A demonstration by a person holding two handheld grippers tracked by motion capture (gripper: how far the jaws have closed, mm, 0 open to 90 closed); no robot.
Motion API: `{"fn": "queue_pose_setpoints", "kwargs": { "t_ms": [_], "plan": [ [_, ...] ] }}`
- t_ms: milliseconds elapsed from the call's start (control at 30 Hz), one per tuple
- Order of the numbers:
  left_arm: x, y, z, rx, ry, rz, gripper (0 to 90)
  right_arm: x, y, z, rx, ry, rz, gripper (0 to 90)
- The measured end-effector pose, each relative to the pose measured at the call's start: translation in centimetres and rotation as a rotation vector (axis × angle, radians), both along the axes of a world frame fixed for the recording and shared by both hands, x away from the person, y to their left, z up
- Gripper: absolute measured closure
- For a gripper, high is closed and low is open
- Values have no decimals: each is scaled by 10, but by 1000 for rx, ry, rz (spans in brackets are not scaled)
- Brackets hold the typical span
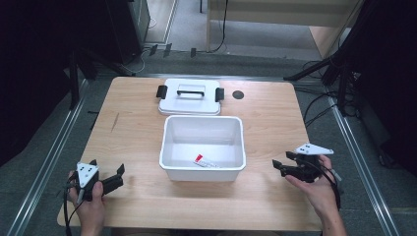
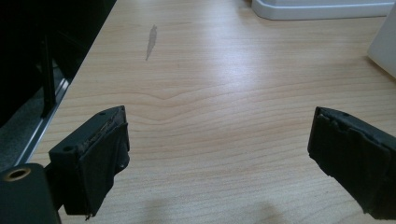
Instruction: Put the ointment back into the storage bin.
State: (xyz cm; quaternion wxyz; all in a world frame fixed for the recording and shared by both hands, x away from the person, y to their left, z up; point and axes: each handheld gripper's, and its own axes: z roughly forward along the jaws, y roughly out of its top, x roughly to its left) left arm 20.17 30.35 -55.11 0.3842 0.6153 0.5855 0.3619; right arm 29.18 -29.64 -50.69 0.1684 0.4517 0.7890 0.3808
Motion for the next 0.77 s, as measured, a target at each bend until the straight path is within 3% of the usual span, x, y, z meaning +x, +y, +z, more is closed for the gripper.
{"fn": "queue_pose_setpoints", "kwargs": {
  "t_ms": [333,567,767],
  "plan": [
    [0,0,0,5,1,0,58,-27,-31,-25,55,-53,-93,362],
    [0,0,0,8,2,-1,58,-46,-47,-33,101,-91,-132,369],
    [0,0,0,11,6,-2,58,-50,-51,-30,104,-94,-140,369]
  ]
}}
